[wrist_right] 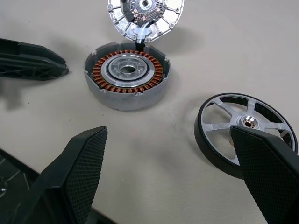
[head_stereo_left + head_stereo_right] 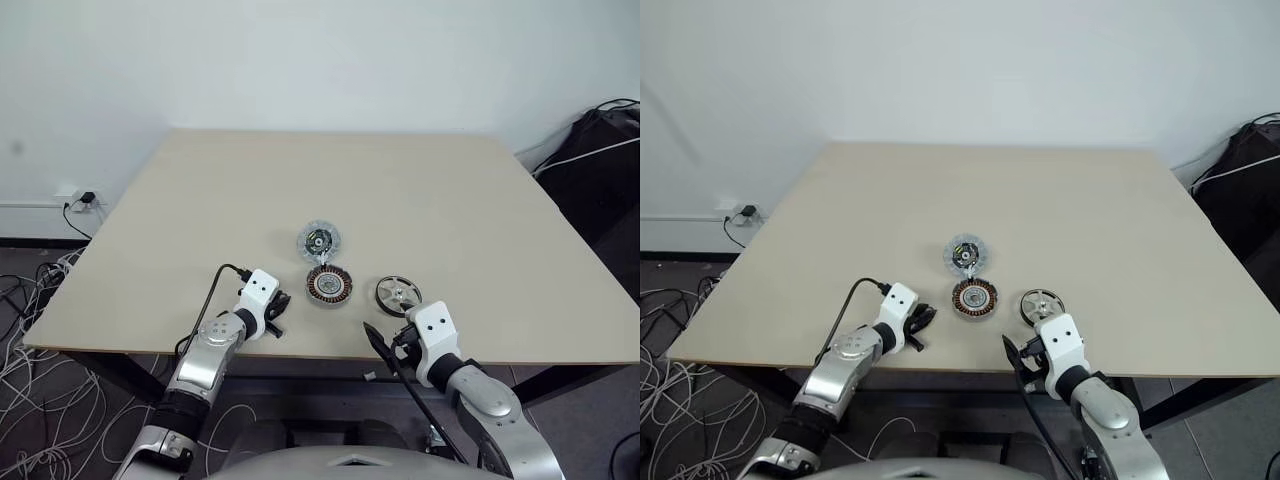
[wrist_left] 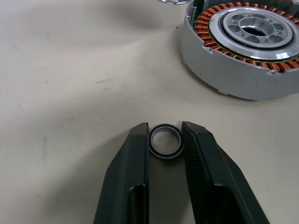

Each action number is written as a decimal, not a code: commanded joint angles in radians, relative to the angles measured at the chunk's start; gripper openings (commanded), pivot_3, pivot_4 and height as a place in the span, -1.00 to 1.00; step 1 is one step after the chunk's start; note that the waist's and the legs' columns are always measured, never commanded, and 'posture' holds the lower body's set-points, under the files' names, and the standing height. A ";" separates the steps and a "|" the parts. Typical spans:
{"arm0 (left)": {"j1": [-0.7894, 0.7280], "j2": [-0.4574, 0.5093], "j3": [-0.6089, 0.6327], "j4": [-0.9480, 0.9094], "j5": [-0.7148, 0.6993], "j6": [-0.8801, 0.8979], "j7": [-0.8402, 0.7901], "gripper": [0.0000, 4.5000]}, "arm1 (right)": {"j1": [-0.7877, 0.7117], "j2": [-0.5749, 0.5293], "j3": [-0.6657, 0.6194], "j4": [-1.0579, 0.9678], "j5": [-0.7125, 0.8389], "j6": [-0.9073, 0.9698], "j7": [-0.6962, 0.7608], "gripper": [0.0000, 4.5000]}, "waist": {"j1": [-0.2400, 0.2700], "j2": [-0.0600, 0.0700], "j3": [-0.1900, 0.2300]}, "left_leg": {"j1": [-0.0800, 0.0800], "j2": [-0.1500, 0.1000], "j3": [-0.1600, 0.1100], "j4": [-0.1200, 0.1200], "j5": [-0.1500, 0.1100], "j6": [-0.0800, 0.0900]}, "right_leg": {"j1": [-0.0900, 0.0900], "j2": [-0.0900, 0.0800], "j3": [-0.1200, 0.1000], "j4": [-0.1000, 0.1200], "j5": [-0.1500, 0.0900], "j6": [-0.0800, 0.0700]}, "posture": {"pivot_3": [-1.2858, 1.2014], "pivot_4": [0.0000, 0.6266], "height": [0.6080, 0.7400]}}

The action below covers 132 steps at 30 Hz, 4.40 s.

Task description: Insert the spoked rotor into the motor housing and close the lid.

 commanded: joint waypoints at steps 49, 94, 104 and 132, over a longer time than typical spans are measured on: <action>-0.270 -0.177 -0.065 0.211 0.007 -0.075 -0.033 0.03 | -0.008 0.032 -0.001 -0.027 -0.009 -0.036 -0.027 1.00 | 0.000 -0.003 0.002 | -0.002 -0.001 0.000 0.003 0.000 0.002 | 0.000 0.000 0.000 0.000 0.001 0.002 | 0.03 -1.00 1.00; 0.398 -0.103 0.134 -0.325 -0.133 -0.414 0.091 -1.00 | -0.495 0.128 0.215 0.262 -0.125 0.151 -0.045 0.92 | -0.006 0.000 0.001 | -0.002 -0.001 0.000 0.004 -0.001 0.001 | -0.001 0.000 -0.001 0.000 0.001 0.001 | 0.03 -1.00 1.00; 0.427 -0.095 0.112 -0.344 -0.137 -0.446 0.079 -1.00 | -0.612 0.168 0.260 0.458 -0.165 0.120 -0.034 -0.44 | -0.015 0.001 0.001 | -0.002 -0.002 0.000 0.004 0.001 -0.002 | -0.001 0.000 -0.001 0.000 0.001 0.000 | 0.03 -1.00 1.00; 0.424 -0.010 0.073 -0.333 -0.108 -0.460 0.026 -1.00 | -0.666 0.189 0.237 0.601 -0.204 0.069 -0.035 -0.99 | -0.030 0.004 0.002 | -0.002 -0.002 0.000 0.003 0.001 -0.004 | -0.001 0.000 -0.001 0.001 0.001 0.000 | 0.03 -1.00 1.00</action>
